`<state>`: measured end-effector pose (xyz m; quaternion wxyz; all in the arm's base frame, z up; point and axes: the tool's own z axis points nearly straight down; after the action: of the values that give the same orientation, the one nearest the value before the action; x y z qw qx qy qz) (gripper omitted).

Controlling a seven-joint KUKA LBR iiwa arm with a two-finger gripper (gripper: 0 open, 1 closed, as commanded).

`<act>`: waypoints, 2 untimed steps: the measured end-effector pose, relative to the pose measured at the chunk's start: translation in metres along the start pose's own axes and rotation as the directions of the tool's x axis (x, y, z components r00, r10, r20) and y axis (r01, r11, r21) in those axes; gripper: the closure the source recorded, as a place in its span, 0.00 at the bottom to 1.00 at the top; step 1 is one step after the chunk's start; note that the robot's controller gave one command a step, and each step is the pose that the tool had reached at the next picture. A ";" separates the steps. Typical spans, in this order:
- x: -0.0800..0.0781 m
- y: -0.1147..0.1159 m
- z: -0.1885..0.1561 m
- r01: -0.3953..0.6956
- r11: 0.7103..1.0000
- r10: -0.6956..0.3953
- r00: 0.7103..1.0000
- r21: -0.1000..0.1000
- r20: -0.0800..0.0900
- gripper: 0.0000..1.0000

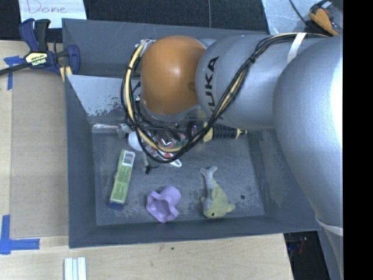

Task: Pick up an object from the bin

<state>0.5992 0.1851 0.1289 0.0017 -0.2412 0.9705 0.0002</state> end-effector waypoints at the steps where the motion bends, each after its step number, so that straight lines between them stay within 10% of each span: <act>1: -0.014 0.019 -0.022 0.545 0.839 -0.545 0.839 0.002 0.007 0.00; 2: -0.013 0.017 0.058 0.507 0.862 -0.507 0.862 0.001 0.004 0.00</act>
Offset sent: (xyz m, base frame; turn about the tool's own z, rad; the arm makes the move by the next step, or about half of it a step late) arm 0.0032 0.0215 -0.0589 -0.5344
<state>0.6032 0.2064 0.0705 0.0036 -0.4878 0.8729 0.0001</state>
